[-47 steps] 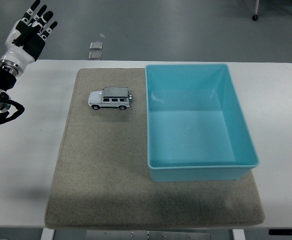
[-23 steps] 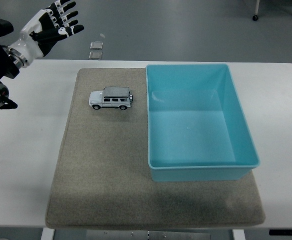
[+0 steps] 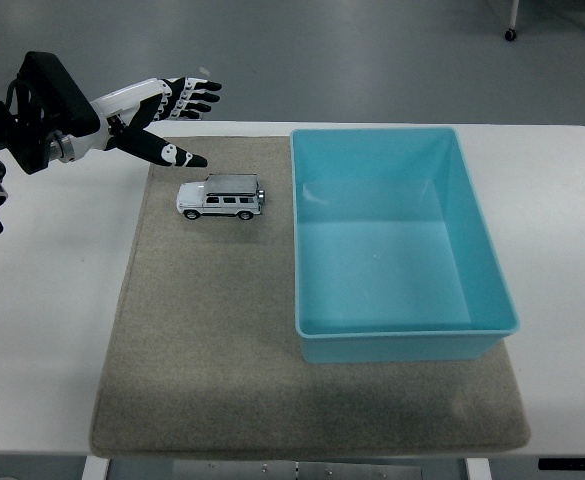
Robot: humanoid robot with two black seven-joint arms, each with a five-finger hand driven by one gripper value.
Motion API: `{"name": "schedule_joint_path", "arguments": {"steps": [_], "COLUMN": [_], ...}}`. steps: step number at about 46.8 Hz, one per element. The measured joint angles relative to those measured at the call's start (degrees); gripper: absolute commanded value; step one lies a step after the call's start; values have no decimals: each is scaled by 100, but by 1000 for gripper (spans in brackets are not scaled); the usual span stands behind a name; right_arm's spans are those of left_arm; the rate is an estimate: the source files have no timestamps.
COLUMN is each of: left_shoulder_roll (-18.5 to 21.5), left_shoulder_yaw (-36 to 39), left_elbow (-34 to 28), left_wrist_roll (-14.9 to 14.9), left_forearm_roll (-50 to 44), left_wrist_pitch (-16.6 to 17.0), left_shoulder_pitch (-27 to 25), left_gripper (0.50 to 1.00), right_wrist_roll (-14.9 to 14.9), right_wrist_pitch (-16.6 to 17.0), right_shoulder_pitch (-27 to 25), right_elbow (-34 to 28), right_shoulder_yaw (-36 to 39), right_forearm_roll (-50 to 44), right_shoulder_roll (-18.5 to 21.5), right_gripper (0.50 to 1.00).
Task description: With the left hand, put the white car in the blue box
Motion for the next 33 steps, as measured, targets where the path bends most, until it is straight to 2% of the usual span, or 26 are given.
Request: {"name": "schedule_joint_path", "arguments": {"steps": [8,16,22,27,33], "left_shoulder_roll": [-40,-207,-282,-523,-775], "left_shoulder_yaw": [8,386,925,1274,1487], "left_elbow": [19,72,83,189,475], "left_wrist_roll": [32,160,167,170,171], "left_forearm_roll": [934,998,999,999,995], "left_wrist_pitch": [308,424,703,959,1045], "left_shoulder_pitch": [-31,-190,-333,-365,-442], "left_gripper": [911,902,902,902,879], "right_wrist_roll": [0,0,0,0,0], "right_wrist_pitch": [0,0,0,0,0], "right_shoulder_pitch": [0,1,0,0,0], "right_elbow": [0,0,0,0,0], "right_shoulder_yaw": [0,0,0,0,0], "right_forearm_roll": [0,0,0,0,0], "right_shoulder_roll": [0,0,0,0,0], "right_gripper": [936,936,936,936,936]}}
